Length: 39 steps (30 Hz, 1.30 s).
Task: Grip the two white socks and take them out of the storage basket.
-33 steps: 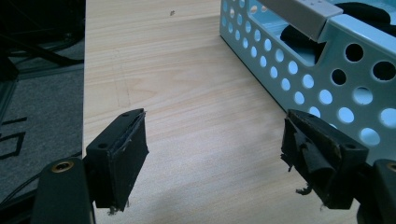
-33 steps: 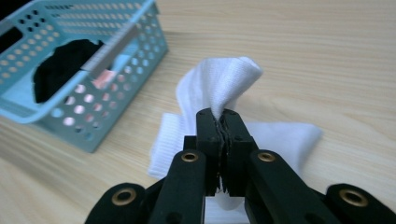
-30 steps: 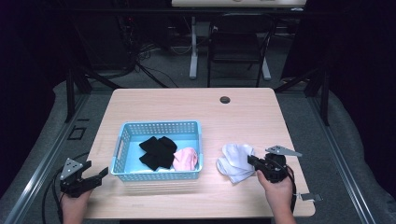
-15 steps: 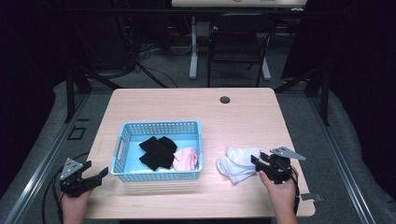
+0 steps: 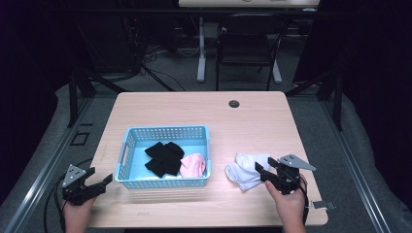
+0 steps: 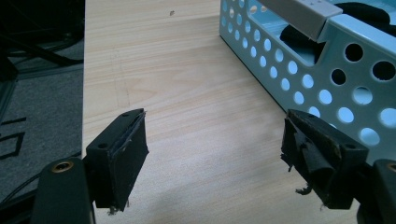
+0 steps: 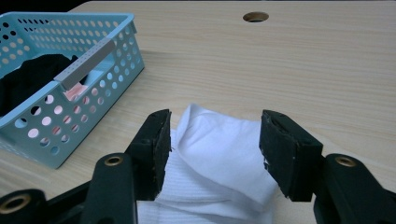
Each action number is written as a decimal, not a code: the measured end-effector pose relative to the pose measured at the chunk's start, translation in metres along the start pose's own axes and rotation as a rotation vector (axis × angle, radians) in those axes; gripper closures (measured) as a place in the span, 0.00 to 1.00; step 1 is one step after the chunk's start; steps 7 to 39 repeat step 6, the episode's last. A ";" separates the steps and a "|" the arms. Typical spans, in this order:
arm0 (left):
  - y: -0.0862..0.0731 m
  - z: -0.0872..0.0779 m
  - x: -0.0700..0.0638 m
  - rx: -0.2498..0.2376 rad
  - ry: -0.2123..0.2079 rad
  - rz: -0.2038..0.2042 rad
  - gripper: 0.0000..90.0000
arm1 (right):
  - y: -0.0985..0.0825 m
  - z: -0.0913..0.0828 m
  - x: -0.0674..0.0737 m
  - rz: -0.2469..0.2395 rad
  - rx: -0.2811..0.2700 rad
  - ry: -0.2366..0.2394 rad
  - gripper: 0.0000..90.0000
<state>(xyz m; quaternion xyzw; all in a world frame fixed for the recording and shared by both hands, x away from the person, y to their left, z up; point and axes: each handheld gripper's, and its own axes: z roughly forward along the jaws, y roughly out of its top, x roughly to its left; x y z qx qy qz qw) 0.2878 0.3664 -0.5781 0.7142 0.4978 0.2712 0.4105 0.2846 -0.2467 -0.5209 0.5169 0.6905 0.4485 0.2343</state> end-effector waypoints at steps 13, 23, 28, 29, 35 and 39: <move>0.000 0.000 0.000 0.001 0.000 0.000 0.25 | -0.005 -0.001 -0.010 0.043 -0.035 -0.028 0.48; 0.000 0.000 0.000 0.001 0.000 0.000 0.25 | -0.005 -0.001 -0.010 0.043 -0.035 -0.028 0.48; 0.000 0.000 0.000 0.001 0.000 0.000 0.25 | -0.005 -0.001 -0.010 0.043 -0.035 -0.028 0.48; 0.000 0.000 0.000 0.001 0.000 0.000 0.25 | -0.005 -0.001 -0.010 0.043 -0.035 -0.028 0.48; 0.000 0.000 0.000 0.001 0.000 0.000 0.25 | -0.005 -0.001 -0.010 0.043 -0.035 -0.028 0.48; 0.000 0.000 0.000 0.001 0.000 0.000 0.25 | -0.005 -0.001 -0.010 0.043 -0.035 -0.028 0.48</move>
